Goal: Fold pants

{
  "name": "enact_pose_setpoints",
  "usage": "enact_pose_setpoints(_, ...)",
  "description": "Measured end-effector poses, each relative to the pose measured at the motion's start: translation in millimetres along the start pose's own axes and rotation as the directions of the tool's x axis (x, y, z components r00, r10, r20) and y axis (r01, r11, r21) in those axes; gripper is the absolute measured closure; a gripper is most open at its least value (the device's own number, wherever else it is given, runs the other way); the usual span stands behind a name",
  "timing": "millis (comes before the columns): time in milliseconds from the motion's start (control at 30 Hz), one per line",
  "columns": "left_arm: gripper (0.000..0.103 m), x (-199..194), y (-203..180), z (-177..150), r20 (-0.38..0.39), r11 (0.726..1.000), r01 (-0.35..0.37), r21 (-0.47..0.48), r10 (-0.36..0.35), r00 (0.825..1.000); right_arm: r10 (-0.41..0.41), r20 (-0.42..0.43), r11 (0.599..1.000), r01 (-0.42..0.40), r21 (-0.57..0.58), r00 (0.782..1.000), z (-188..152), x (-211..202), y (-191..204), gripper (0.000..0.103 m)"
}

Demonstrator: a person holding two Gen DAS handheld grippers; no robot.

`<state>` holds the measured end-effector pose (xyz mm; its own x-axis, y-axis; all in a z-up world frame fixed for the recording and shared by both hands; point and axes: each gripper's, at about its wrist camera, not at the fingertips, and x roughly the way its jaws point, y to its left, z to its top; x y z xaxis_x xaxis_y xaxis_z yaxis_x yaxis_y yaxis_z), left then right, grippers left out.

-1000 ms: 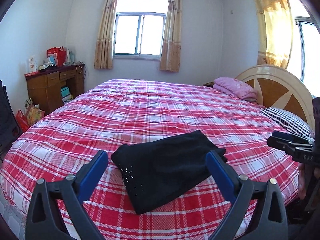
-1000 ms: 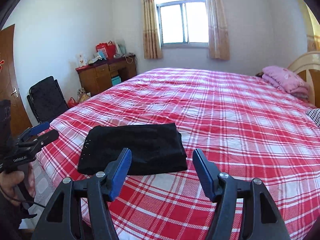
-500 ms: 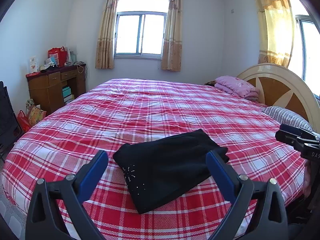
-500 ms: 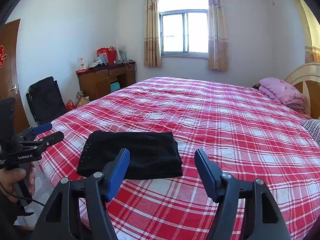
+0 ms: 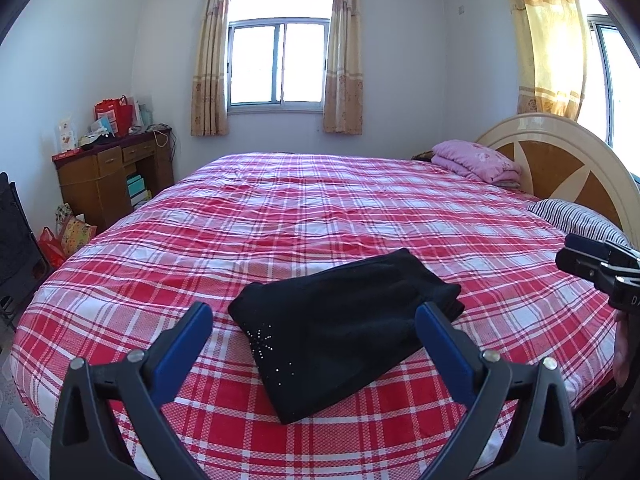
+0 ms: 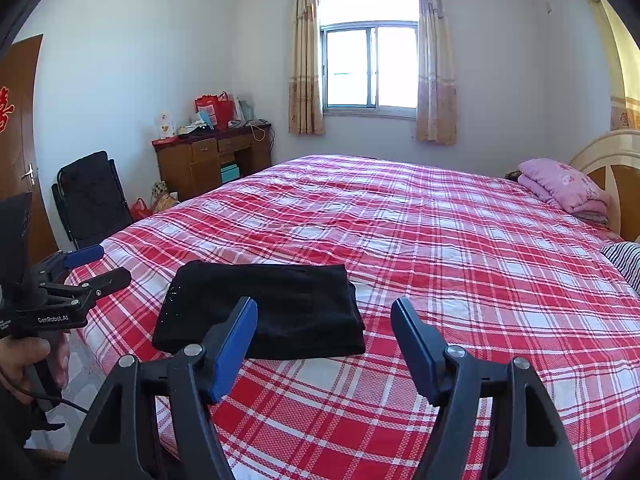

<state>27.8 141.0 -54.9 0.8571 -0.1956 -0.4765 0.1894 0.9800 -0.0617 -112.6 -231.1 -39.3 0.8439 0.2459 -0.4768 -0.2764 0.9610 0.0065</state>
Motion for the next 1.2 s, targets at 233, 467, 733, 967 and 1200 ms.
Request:
enact_pose_setpoints(233, 0.000, -3, -5, 2, 0.001, 1.000, -0.015, 0.021, 0.015, 1.000, -0.012, 0.026, 1.000, 0.011, 0.028, 1.000, 3, -5, -6, 0.030)
enact_pose_setpoints(467, 0.000, -8, -9, 4, 0.028, 0.998, -0.045, 0.034, 0.044, 0.999, -0.015, 0.032, 1.000, 0.014, 0.018, 0.999, 4, -7, -5, 0.030)
enact_pose_setpoints(733, 0.000, -11, -16, 3, 0.046, 0.991, -0.114, 0.074, 0.111, 0.993, -0.018, 0.045, 1.000, 0.018, 0.007, 0.999, 4, -10, -2, 0.030)
enact_pose_setpoints(967, 0.000, -10, -13, 3, 0.036, 0.992, -0.113, 0.062, 0.111, 0.993, -0.017, 0.044, 1.000, 0.017, 0.000, 0.999, 3, -10, -1, 0.030)
enact_pose_setpoints(1200, 0.000, -5, -10, 1, 0.018, 0.994, -0.101, 0.033, 0.100, 0.995, -0.016, 0.038, 1.000, 0.017, -0.016, 0.999, 2, -9, 3, 0.030)
